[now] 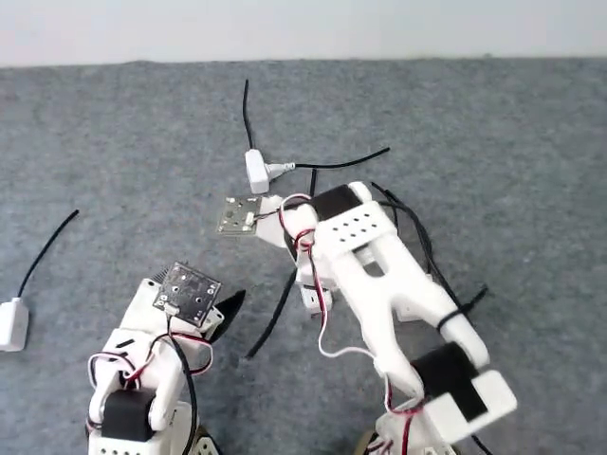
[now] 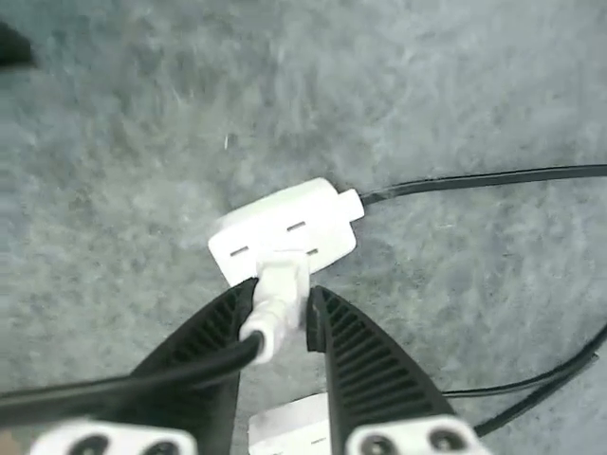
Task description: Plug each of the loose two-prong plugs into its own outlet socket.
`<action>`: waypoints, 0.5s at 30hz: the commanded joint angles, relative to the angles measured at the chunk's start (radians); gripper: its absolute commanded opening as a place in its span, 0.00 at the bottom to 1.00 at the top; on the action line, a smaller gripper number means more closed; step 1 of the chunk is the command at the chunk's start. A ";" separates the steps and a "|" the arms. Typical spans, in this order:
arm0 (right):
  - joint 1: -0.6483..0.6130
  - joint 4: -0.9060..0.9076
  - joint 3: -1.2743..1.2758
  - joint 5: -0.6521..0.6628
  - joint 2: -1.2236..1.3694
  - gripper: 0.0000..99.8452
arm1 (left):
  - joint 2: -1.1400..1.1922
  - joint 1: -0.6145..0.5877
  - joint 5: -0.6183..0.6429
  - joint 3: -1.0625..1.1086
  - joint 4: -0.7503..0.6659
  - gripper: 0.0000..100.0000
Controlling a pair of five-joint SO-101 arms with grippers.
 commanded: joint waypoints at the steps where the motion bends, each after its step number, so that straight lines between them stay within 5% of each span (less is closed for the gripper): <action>1: 0.016 -0.012 -0.055 0.066 0.013 0.01 | -0.011 0.003 -0.003 -0.007 -0.035 0.34; 15: -0.016 -0.079 -0.006 0.098 0.022 0.01 | -0.011 0.003 -0.003 -0.007 -0.035 0.34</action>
